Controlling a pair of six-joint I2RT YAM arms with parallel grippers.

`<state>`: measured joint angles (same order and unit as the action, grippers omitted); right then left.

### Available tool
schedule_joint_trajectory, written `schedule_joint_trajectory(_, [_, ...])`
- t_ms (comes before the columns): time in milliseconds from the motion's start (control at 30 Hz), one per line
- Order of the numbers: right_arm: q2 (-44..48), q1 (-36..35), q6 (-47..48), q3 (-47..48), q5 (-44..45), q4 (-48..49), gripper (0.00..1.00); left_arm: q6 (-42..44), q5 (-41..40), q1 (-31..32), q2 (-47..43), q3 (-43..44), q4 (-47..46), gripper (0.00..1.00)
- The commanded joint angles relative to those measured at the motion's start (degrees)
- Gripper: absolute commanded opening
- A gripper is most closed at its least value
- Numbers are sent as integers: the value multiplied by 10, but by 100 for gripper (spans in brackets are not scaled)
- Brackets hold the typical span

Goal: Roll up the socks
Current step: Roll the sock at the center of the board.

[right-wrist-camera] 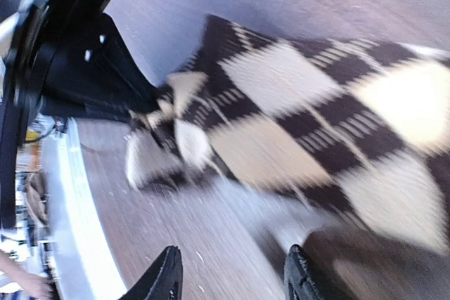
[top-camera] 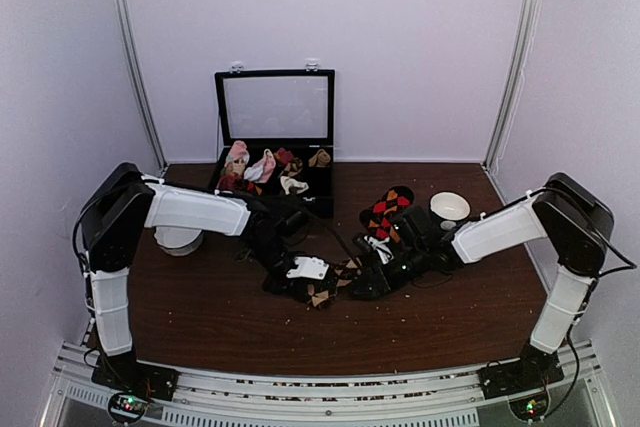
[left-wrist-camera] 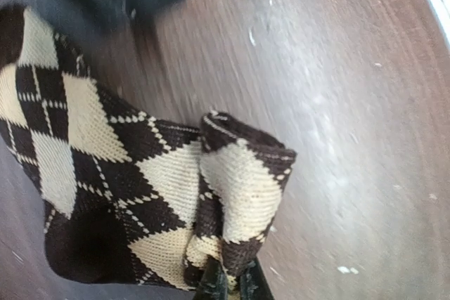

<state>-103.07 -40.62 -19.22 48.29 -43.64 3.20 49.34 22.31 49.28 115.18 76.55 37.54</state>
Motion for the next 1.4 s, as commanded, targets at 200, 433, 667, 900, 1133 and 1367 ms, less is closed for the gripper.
schedule_joint_trajectory(200, [207,-12,96,-151,230,62,52,-114,131,-57,90,93,204,0])
schedule_joint_trajectory(433, [413,-162,247,-246,506,53,100,-107,168,-61,153,180,293,0])
schedule_joint_trajectory(667, [478,-169,154,-295,553,111,100,-125,138,-61,185,218,304,0])
schedule_joint_trajectory(900, [287,-248,371,-185,475,80,100,-127,103,-56,221,262,325,0])
schedule_joint_trajectory(1133, [154,-290,497,-92,461,147,95,-107,100,-46,233,294,356,0])
schedule_joint_trajectory(1367, [44,-295,569,14,436,118,70,-79,101,-45,245,308,385,0])
